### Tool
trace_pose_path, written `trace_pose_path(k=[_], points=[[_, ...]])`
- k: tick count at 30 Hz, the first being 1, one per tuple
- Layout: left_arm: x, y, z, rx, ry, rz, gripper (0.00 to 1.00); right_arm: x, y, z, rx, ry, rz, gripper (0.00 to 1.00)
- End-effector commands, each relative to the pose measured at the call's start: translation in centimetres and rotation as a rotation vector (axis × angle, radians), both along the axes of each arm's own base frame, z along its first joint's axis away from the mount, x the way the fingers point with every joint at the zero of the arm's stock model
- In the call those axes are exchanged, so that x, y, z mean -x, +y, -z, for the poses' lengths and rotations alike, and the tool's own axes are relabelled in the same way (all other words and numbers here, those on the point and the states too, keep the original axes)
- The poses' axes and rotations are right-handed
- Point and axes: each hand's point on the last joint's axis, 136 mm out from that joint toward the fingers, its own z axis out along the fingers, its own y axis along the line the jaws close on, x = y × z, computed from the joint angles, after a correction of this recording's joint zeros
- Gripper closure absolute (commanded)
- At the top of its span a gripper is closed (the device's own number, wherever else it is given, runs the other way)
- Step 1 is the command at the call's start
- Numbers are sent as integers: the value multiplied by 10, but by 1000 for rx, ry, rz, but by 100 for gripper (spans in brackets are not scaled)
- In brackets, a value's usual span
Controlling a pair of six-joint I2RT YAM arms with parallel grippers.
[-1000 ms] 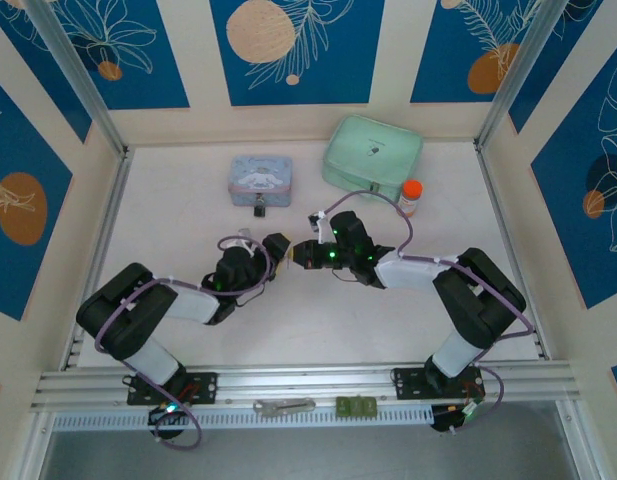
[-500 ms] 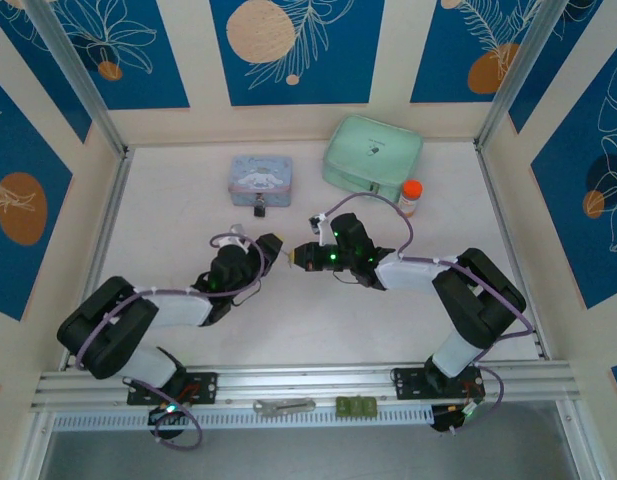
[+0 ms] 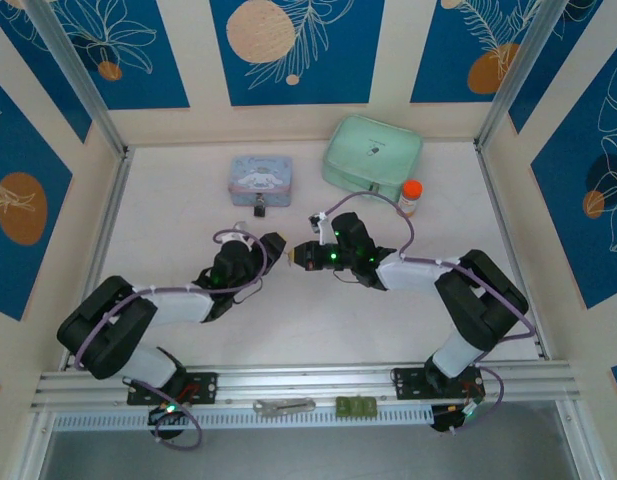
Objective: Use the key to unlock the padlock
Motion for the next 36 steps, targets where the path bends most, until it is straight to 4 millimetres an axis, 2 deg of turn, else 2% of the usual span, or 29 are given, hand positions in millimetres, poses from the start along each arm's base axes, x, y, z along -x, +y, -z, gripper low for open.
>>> trace_pose_path(k=[1,5,16,19,22,28,36], points=[[-2,-12,-8,17,-21,36,59,5,3,-13,-22,-44,-34,100],[-4,-13,-9,10,-23,40,61,5,2,-13,-14,-50,-35,100],[-4,-6,-10,-28,-33,16,100,5,-1,-12,-3,-56,-36,100],[-5,-5,-16,-56,-73,23,100,3,-8,-22,-22,-86,-22,83],[-6,-9,-35,-83,-187,69,100,1,-21,-39,-76,-120,-22,70],[1,-27,-76,-69,-404,190,100,1,-34,-66,-199,-128,-98,66],[7,-40,-102,53,-527,252,100,-1,-29,-77,-318,-103,-142,67]])
